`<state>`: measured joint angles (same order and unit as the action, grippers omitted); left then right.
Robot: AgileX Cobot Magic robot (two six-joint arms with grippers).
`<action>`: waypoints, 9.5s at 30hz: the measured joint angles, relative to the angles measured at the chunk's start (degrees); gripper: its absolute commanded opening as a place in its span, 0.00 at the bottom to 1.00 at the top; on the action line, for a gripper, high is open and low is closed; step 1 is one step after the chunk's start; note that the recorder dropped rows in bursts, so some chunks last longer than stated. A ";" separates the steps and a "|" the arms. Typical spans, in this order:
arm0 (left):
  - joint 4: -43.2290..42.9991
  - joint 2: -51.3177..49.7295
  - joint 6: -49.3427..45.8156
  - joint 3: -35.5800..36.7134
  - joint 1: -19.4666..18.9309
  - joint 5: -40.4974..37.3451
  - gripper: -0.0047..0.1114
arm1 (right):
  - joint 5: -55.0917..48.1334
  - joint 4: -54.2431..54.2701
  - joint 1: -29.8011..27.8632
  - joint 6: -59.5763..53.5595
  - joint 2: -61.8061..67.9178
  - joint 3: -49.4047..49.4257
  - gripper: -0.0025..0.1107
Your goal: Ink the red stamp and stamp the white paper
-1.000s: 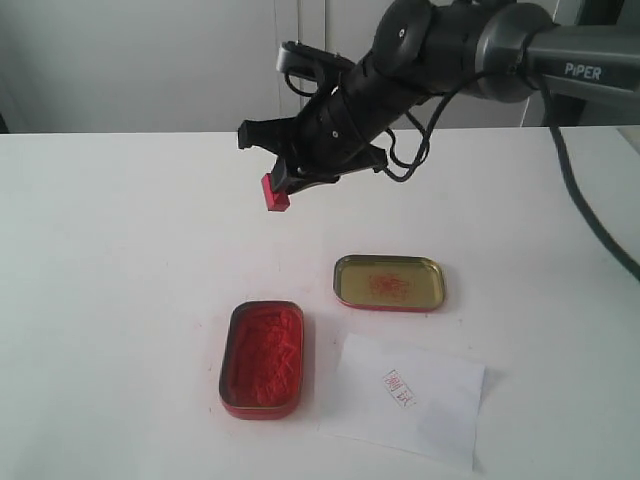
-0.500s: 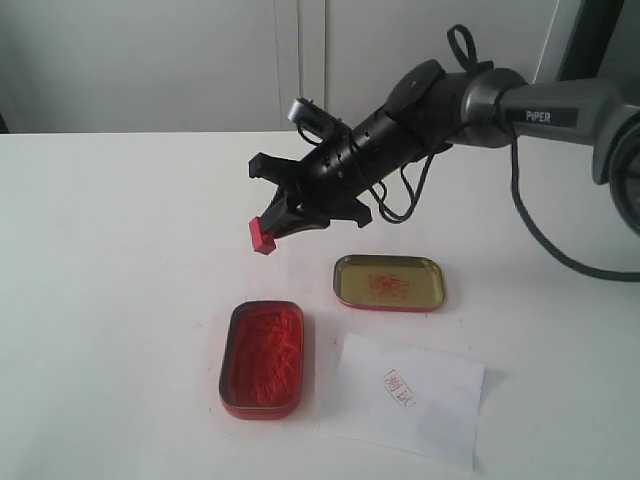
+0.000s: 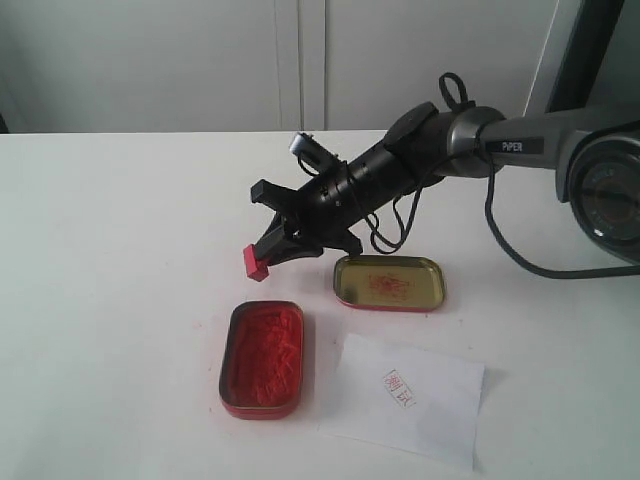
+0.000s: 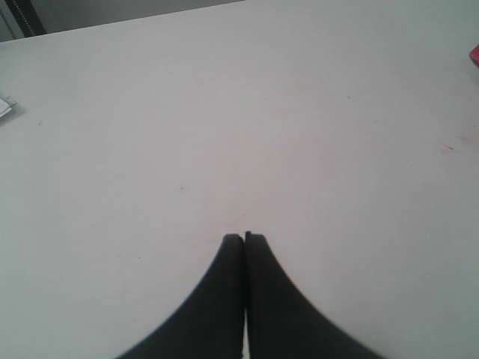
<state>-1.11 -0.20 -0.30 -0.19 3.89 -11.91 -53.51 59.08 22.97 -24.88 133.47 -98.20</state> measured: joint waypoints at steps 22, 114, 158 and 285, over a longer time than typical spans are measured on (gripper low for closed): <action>0.00 0.00 0.00 0.00 0.00 0.00 0.04 | -0.03 0.23 0.00 -0.14 1.56 0.00 0.43; 0.00 0.00 0.00 0.00 0.00 0.00 0.04 | -15.17 -51.01 -7.15 31.35 -17.01 -0.46 0.02; 0.00 0.00 0.00 0.00 0.00 0.00 0.04 | 3.59 -62.56 -14.63 31.35 -70.76 46.05 0.02; 0.00 0.00 0.00 0.00 0.00 0.11 0.04 | 32.64 -62.42 -14.28 27.24 -133.16 97.90 0.02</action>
<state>-1.11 -0.20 -0.30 -0.19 3.89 -11.80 -20.86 -3.34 8.69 2.36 0.32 -0.30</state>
